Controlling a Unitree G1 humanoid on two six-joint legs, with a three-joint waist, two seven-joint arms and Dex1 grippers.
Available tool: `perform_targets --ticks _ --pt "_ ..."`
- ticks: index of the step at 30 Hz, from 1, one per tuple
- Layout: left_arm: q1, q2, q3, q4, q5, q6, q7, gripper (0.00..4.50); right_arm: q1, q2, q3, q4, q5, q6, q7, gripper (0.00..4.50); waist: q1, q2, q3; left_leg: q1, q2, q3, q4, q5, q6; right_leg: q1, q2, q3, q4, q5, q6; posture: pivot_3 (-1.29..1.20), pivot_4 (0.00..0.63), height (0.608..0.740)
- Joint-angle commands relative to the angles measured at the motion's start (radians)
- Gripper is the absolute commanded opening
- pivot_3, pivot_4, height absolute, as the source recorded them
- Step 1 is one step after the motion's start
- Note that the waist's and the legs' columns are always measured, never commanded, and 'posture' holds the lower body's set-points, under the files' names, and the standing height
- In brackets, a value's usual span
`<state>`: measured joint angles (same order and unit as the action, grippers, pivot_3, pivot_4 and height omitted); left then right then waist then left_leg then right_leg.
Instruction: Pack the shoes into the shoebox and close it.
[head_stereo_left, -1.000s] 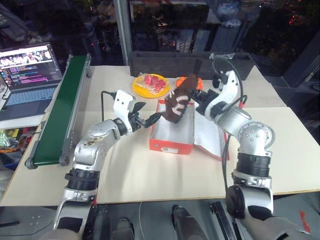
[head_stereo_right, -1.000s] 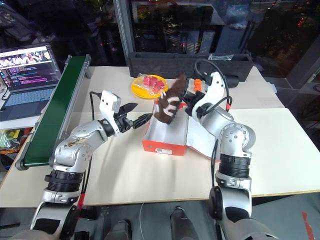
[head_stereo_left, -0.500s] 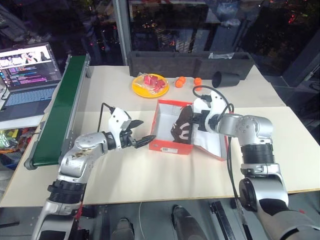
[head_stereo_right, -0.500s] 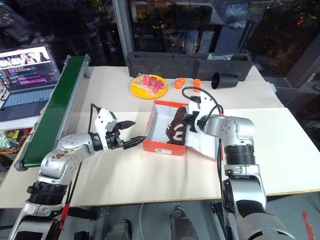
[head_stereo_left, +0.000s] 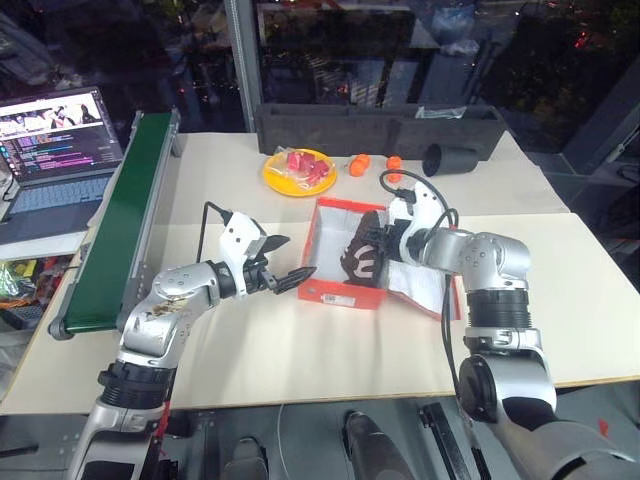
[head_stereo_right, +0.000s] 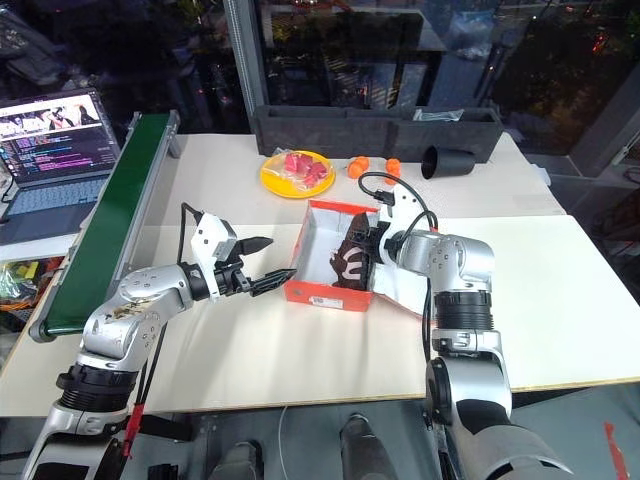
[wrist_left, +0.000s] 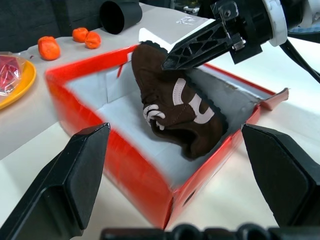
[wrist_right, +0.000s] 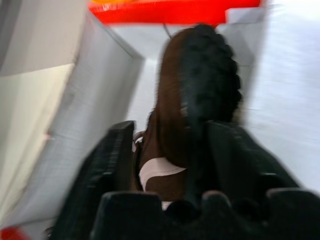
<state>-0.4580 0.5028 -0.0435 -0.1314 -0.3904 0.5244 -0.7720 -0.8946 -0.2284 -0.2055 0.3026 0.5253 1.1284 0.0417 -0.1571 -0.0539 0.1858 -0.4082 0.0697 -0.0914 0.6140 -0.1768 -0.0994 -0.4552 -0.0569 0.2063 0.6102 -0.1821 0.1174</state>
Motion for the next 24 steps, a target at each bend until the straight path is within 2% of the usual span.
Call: perform_targets --ticks 1,6,16,19,24 --pt "-0.015 -0.002 0.014 -0.022 0.000 -0.012 0.006 4.50 -0.028 0.029 -0.031 -0.049 0.012 -0.038 0.011 3.07 -0.001 0.000 0.000 -0.001 0.000 0.000 0.000 0.000 0.000 0.000 0.000 0.000 0.000 0.000 0.000 0.00 0.150 0.710" --pt "-0.020 -0.001 0.017 -0.020 -0.002 -0.010 0.011 4.50 -0.043 0.073 -0.059 -0.108 0.040 -0.056 0.028 3.07 -0.005 0.000 0.000 -0.001 0.000 0.000 -0.001 0.000 0.000 -0.001 0.000 0.000 0.000 0.000 0.000 0.00 0.150 0.710" --pt "-0.045 -0.020 0.069 0.013 -0.005 -0.029 0.065 4.50 -0.069 0.100 -0.019 -0.232 0.027 -0.114 0.089 3.07 -0.010 0.000 0.000 -0.001 0.000 0.000 -0.001 0.000 0.000 -0.001 0.000 0.000 0.000 0.000 0.000 0.00 0.150 0.710" --pt "-0.087 -0.067 0.150 0.097 0.003 -0.061 0.177 4.50 -0.066 0.073 0.049 -0.312 0.007 -0.186 0.174 3.07 -0.010 0.001 0.000 -0.001 0.000 0.000 -0.001 0.000 0.000 -0.001 0.000 0.000 0.000 0.000 0.000 0.00 0.150 0.710" --pt "-0.131 -0.074 0.268 0.240 0.078 -0.134 0.386 4.50 0.038 -0.008 0.175 -0.533 0.045 -0.275 0.398 3.07 -0.015 0.001 0.000 0.000 0.000 0.000 -0.002 0.000 0.000 -0.001 0.000 0.000 -0.001 0.000 0.001 0.00 0.150 0.710"
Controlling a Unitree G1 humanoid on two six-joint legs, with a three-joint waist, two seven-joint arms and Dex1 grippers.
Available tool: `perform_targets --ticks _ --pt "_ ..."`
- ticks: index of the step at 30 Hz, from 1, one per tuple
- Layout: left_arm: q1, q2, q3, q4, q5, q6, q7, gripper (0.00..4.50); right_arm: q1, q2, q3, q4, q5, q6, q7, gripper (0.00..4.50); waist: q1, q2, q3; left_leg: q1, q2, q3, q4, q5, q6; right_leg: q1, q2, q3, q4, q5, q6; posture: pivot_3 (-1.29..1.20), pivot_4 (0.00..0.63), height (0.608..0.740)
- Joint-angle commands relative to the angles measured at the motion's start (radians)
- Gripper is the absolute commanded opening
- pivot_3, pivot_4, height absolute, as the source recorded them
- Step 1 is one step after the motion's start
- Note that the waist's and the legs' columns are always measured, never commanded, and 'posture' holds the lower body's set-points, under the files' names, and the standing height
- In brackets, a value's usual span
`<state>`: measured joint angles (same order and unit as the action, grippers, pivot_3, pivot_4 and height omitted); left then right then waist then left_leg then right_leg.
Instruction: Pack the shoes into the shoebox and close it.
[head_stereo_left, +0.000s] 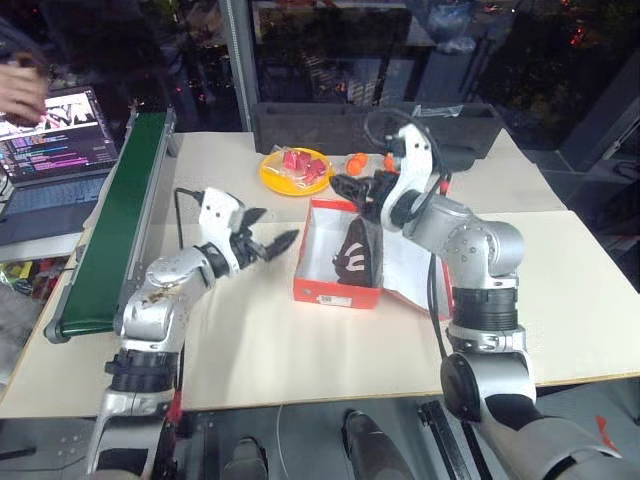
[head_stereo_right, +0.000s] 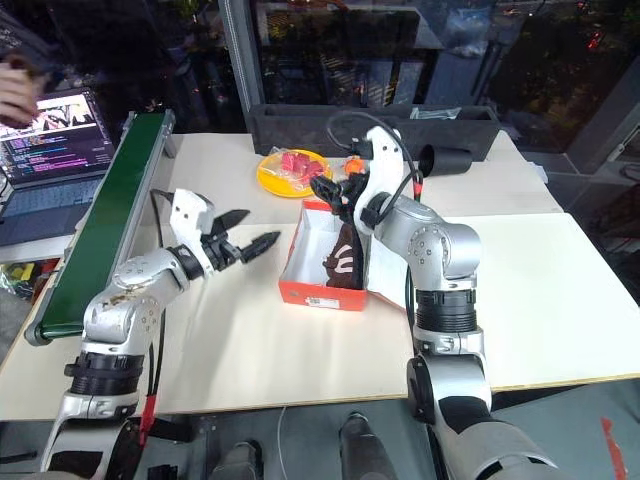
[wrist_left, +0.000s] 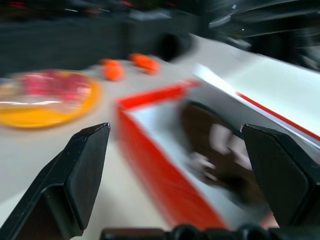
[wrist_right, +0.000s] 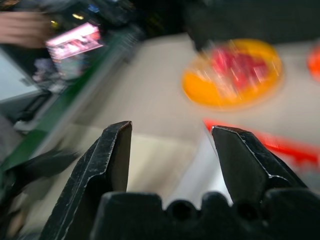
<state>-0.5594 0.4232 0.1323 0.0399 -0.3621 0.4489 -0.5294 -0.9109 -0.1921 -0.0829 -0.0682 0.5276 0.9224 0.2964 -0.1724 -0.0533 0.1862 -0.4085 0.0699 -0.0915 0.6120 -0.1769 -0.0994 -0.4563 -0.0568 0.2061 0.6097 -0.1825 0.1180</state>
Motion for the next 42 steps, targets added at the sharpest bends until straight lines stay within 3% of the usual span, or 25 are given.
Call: perform_targets --ticks 1,4,7,9,10,16,22,30,42 --pt "-0.028 0.004 0.128 0.094 0.050 -0.060 0.188 4.50 0.090 -0.076 0.084 -0.213 0.039 -0.099 0.197 3.07 0.001 0.000 0.000 0.000 0.000 0.000 0.000 0.000 0.000 0.000 0.000 0.000 0.000 0.000 0.000 0.00 0.150 0.710" --pt "-0.020 0.017 0.168 0.153 0.070 -0.054 0.251 4.50 0.166 -0.152 0.180 -0.285 -0.016 -0.157 0.283 3.07 0.003 0.000 0.000 0.000 0.000 0.000 0.000 0.000 0.000 0.000 0.000 0.000 0.000 0.000 0.001 0.00 0.150 0.710" --pt "-0.008 0.053 0.179 0.222 0.100 -0.060 0.265 4.50 0.239 -0.199 0.282 -0.299 -0.083 -0.205 0.320 3.64 0.006 0.000 0.000 0.000 0.000 0.000 0.001 0.000 0.000 0.000 0.000 0.000 0.001 0.000 0.001 0.00 0.150 0.710" --pt "-0.008 0.073 0.192 0.272 0.103 -0.072 0.261 4.50 0.280 -0.210 0.330 -0.303 -0.104 -0.234 0.350 4.38 0.006 0.000 0.000 0.001 0.000 0.000 0.001 0.000 0.000 0.000 0.000 0.000 0.001 0.000 0.000 0.00 0.150 0.710" --pt "-0.007 0.087 0.195 0.306 0.110 -0.082 0.259 4.50 0.305 -0.215 0.362 -0.298 -0.132 -0.268 0.363 4.47 0.006 0.000 0.000 0.001 0.000 0.000 0.001 0.000 0.000 0.000 0.000 0.000 0.001 0.000 0.000 0.00 0.150 0.710" --pt "-0.001 0.128 0.198 0.393 0.128 -0.100 0.258 4.50 0.390 -0.225 0.460 -0.247 -0.277 -0.446 0.384 4.47 0.012 0.000 0.000 0.000 0.000 0.000 0.000 0.000 0.000 -0.001 0.000 0.000 0.001 -0.001 0.000 0.00 0.150 0.710" --pt "0.007 0.137 0.199 0.392 0.143 -0.096 0.285 4.50 0.403 -0.186 0.437 -0.244 -0.324 -0.484 0.342 4.47 0.019 -0.001 0.000 0.000 0.000 0.000 0.000 0.000 0.000 -0.001 0.000 0.000 0.001 0.000 0.000 0.00 0.150 0.710" --pt "0.004 0.140 0.193 0.389 0.172 -0.053 0.329 4.50 0.407 -0.116 0.367 -0.252 -0.322 -0.408 0.249 4.47 0.023 -0.001 0.000 0.000 0.000 0.000 0.000 0.000 0.000 0.000 0.000 0.000 0.001 0.000 0.000 0.00 0.150 0.710" --pt "-0.096 0.181 0.174 0.399 0.172 0.132 0.332 4.50 0.470 -0.109 0.360 -0.268 -0.333 -0.356 0.207 4.47 0.021 -0.001 -0.001 0.001 0.000 0.000 0.000 0.000 0.000 0.000 0.000 0.000 0.001 0.000 0.000 0.00 0.150 0.710"
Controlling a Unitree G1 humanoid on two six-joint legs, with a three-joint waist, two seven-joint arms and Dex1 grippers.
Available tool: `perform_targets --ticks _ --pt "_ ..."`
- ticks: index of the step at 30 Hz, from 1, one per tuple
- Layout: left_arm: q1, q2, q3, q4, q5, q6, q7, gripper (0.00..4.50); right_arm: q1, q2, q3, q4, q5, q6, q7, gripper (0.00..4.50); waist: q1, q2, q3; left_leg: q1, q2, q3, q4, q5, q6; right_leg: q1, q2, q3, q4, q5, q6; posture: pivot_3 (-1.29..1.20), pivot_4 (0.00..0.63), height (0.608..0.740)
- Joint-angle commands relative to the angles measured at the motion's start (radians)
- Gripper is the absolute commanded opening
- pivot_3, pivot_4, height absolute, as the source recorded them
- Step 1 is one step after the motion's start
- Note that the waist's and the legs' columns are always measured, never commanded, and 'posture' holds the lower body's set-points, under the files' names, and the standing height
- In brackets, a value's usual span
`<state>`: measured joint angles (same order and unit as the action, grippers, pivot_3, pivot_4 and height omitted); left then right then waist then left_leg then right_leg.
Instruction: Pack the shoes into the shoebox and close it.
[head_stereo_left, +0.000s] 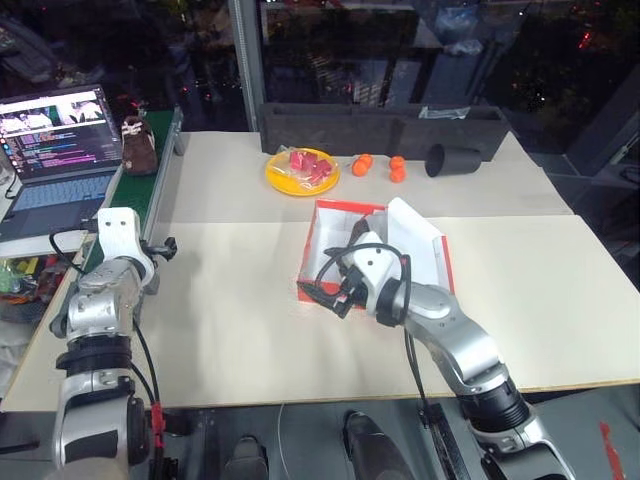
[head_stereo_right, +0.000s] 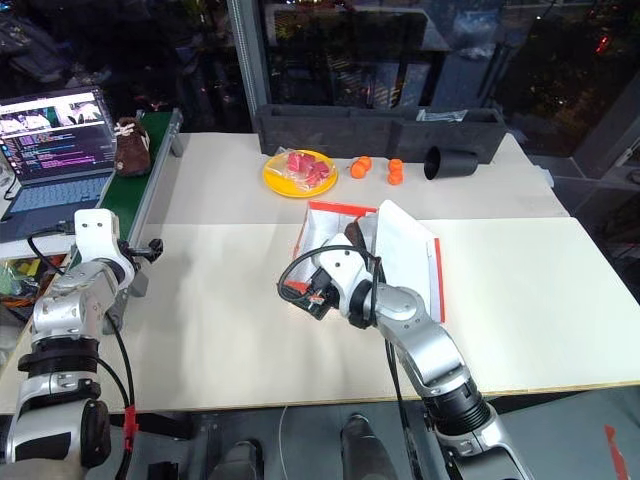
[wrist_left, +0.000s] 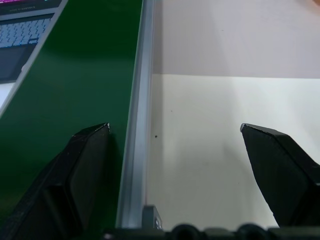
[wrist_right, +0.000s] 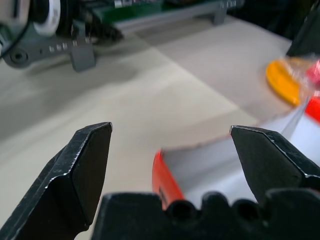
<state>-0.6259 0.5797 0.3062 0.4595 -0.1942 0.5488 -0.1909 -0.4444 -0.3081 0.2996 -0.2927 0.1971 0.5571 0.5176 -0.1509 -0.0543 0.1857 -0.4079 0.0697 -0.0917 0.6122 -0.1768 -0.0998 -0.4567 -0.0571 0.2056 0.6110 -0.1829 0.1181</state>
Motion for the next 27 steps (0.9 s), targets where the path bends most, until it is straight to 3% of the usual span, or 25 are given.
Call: perform_targets --ticks 1,6,20,27 --pt "-0.035 0.028 -0.002 -0.025 0.004 0.043 -0.008 4.50 0.005 0.008 -0.024 -0.044 -0.002 0.011 -0.016 4.47 0.000 0.000 0.000 0.000 0.000 0.000 0.000 0.000 0.000 0.000 0.000 0.000 0.000 0.000 0.000 0.00 0.150 0.710" --pt "-0.074 0.058 -0.020 -0.044 0.019 0.118 -0.006 4.50 0.007 0.018 -0.024 -0.048 0.000 0.018 -0.029 4.47 0.000 0.000 0.000 0.000 0.000 0.000 0.000 0.000 0.000 0.000 0.000 0.000 0.000 0.000 0.000 0.00 0.150 0.710" --pt "-0.217 0.180 -0.016 0.007 0.085 0.101 0.034 4.50 0.013 0.010 -0.028 -0.045 -0.003 0.028 -0.039 4.47 0.000 0.000 0.000 0.000 0.000 0.000 0.000 0.000 0.000 0.000 0.000 0.000 0.000 0.000 0.000 0.00 0.150 0.710" --pt "-0.194 0.186 -0.012 0.073 0.095 0.073 0.044 4.50 0.013 0.014 -0.032 -0.047 -0.002 0.032 -0.050 4.47 -0.001 0.000 0.000 0.000 0.000 0.000 0.000 0.000 0.000 0.000 0.000 0.000 0.000 0.000 0.000 0.00 0.150 0.710"
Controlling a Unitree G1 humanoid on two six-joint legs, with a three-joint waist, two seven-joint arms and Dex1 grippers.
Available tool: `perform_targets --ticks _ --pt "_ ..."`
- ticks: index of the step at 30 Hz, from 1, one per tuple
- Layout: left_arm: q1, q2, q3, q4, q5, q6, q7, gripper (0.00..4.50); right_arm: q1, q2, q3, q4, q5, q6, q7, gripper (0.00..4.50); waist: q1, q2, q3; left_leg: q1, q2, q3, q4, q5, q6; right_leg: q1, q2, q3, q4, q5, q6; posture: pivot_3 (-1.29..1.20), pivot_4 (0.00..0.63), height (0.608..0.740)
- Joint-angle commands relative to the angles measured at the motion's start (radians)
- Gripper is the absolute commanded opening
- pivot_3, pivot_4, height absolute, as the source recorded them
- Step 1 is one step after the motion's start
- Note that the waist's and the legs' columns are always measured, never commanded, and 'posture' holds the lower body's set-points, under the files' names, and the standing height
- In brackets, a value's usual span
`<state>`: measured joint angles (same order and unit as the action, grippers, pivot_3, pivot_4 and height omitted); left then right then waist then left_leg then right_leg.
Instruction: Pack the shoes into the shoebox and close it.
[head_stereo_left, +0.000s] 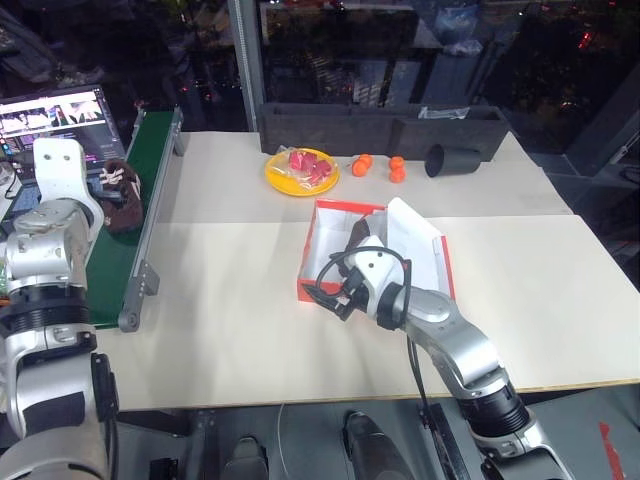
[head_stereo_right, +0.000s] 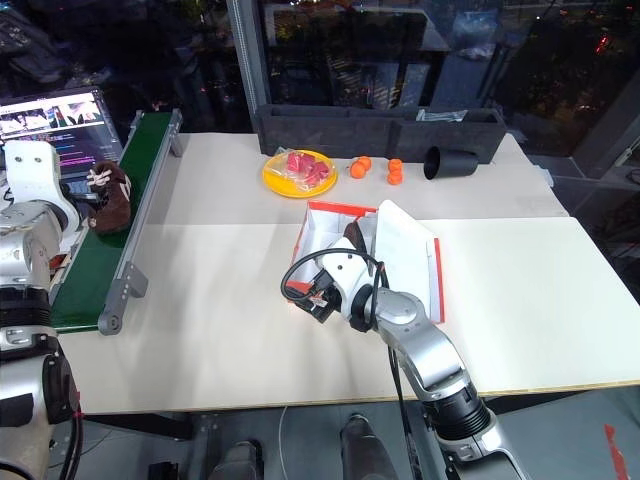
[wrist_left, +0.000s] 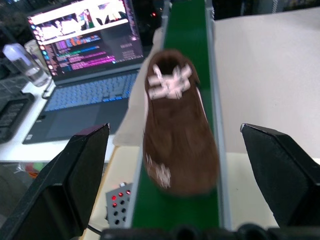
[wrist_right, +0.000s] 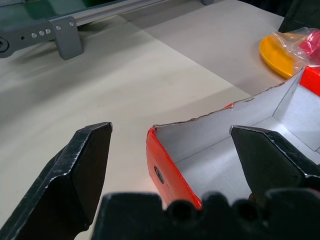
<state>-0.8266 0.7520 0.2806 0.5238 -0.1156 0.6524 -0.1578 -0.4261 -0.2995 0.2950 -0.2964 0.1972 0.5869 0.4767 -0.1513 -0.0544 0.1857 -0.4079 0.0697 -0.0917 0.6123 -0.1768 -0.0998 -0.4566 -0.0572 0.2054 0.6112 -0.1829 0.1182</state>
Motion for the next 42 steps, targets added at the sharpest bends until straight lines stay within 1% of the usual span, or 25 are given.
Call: perform_targets --ticks 1,6,11,15,16,19,21,27,33,38,40,42 --pt "0.016 0.012 0.012 0.019 0.018 -0.035 0.013 4.50 -0.005 0.006 -0.029 -0.046 -0.002 0.004 -0.011 4.47 0.000 0.000 0.000 0.000 0.000 0.000 0.000 0.000 0.000 0.000 0.000 0.000 0.000 0.000 0.000 0.00 0.150 0.710" --pt "0.064 -0.008 0.001 0.066 0.020 -0.059 0.017 4.50 -0.001 0.003 -0.033 -0.057 0.001 0.014 -0.014 4.47 0.001 0.000 0.000 0.000 0.000 0.000 0.000 0.000 0.000 0.000 0.000 0.000 0.000 0.000 0.000 0.00 0.150 0.710" --pt "0.102 -0.051 0.018 0.076 -0.009 -0.023 0.023 4.50 -0.002 0.004 -0.041 -0.062 0.004 0.021 -0.016 4.47 0.002 -0.001 0.000 0.000 0.000 0.000 0.000 0.000 0.000 0.000 0.000 0.000 0.000 0.000 0.000 0.00 0.150 0.710" --pt "0.105 -0.076 0.030 0.036 -0.024 -0.007 0.027 3.41 -0.007 0.008 -0.049 -0.063 0.005 0.025 -0.017 4.50 0.005 -0.001 0.000 0.001 0.000 0.000 0.000 0.000 0.000 0.000 0.000 0.000 0.001 0.000 0.000 0.00 0.150 0.710" --pt "0.104 -0.080 0.032 0.032 -0.024 -0.003 0.029 2.99 -0.008 0.009 -0.050 -0.063 0.004 0.026 -0.017 4.50 0.006 -0.001 0.000 0.001 0.000 0.000 0.000 0.000 0.000 0.000 0.000 0.000 0.001 0.000 0.000 0.00 0.150 0.710" --pt "0.092 -0.088 0.040 0.031 -0.023 0.017 0.037 2.10 -0.008 0.011 -0.053 -0.067 0.003 0.029 -0.018 4.50 0.009 -0.001 0.000 0.002 0.000 0.000 0.000 0.000 0.000 0.001 0.000 0.000 0.002 0.000 0.000 0.00 0.150 0.710" --pt "0.079 -0.093 0.045 0.032 -0.024 0.030 0.044 1.64 -0.009 0.012 -0.056 -0.069 0.004 0.032 -0.018 4.50 0.009 -0.001 0.000 0.002 0.000 0.000 0.000 0.000 0.000 0.001 0.000 0.000 0.002 0.000 0.000 0.00 0.150 0.710" --pt "0.064 -0.111 0.046 0.021 -0.020 0.034 0.059 1.64 -0.010 0.014 -0.060 -0.071 0.005 0.035 -0.023 4.50 0.011 -0.001 0.000 0.002 0.000 0.000 0.000 0.000 0.000 0.001 0.000 0.000 0.002 0.000 0.000 0.00 0.150 0.710" --pt "0.033 -0.167 0.104 -0.067 -0.051 -0.078 0.107 1.64 -0.013 0.013 -0.066 -0.066 0.007 0.036 -0.028 4.50 0.034 -0.001 0.000 0.002 0.000 0.000 0.000 0.000 -0.001 0.001 0.000 0.000 0.002 0.000 0.000 0.00 0.150 0.710" --pt "-0.002 -0.203 0.118 -0.134 -0.083 -0.147 0.106 1.64 -0.025 0.020 -0.080 -0.064 0.021 0.045 -0.028 4.50 0.038 -0.002 -0.001 -0.002 0.000 0.000 0.001 0.000 -0.001 0.000 0.000 -0.001 -0.001 0.000 0.000 0.00 0.150 0.710" --pt "-0.010 -0.226 0.109 -0.179 -0.105 -0.175 0.080 1.64 -0.039 0.060 -0.132 -0.058 0.065 0.066 -0.055 4.50 0.037 -0.002 -0.001 -0.002 0.000 0.000 0.000 0.000 -0.001 0.000 0.000 -0.001 -0.001 0.000 0.000 0.00 0.150 0.710" --pt "-0.009 -0.267 0.091 -0.244 -0.152 -0.178 0.029 1.64 -0.072 0.126 -0.226 -0.040 0.136 0.133 -0.107 4.50 0.034 -0.002 -0.001 -0.001 0.000 0.000 0.000 0.000 -0.001 0.000 0.000 -0.001 0.000 0.000 0.000 0.00 0.150 0.710"
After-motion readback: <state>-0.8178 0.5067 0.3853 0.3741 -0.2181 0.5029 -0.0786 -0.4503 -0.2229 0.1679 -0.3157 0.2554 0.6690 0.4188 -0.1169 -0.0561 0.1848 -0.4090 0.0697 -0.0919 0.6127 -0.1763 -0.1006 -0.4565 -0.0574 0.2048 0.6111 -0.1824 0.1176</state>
